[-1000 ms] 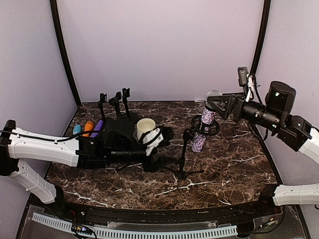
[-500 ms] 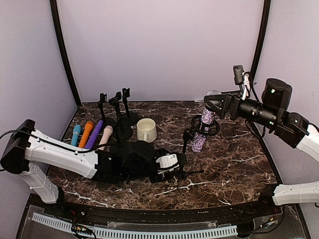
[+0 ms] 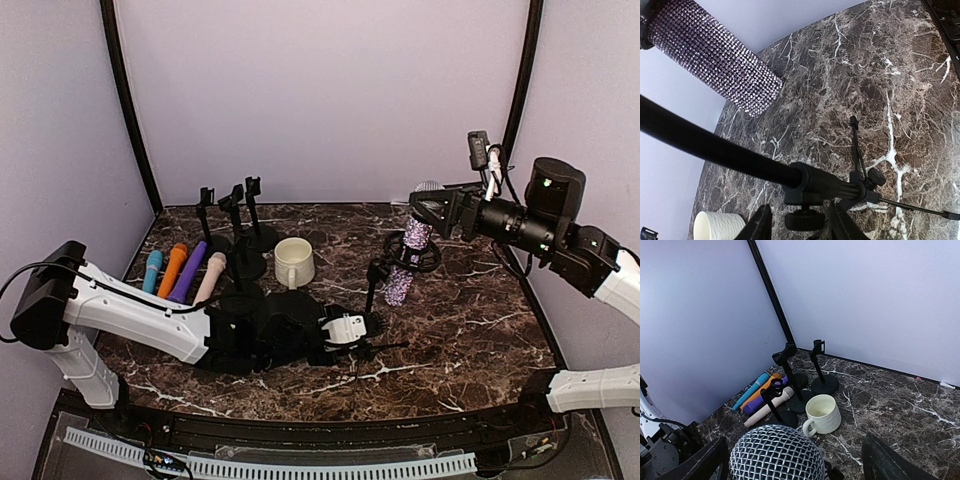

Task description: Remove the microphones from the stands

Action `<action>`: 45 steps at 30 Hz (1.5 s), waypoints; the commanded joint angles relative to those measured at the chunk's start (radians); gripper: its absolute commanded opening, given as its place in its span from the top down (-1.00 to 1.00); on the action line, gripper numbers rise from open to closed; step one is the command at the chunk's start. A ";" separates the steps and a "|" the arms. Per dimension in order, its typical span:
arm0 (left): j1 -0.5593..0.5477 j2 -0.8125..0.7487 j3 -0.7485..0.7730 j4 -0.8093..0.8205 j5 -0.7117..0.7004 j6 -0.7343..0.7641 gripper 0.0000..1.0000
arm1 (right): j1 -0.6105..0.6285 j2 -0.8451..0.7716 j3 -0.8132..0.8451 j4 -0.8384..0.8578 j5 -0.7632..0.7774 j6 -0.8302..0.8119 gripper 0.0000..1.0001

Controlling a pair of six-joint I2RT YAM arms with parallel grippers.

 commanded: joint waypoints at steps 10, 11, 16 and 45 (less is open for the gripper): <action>-0.010 0.003 0.023 0.034 -0.030 0.022 0.51 | 0.006 0.002 0.002 0.050 0.014 -0.010 -0.84; -0.010 0.002 0.022 0.032 -0.028 0.015 0.53 | 0.006 0.001 0.001 0.049 0.015 -0.009 -0.83; -0.010 -0.003 0.012 -0.007 0.003 -0.052 0.67 | 0.006 -0.003 -0.002 0.048 0.014 -0.007 -0.83; 0.256 -0.011 -0.091 0.014 0.845 -0.780 0.44 | 0.006 -0.020 -0.009 0.038 0.003 0.005 -0.82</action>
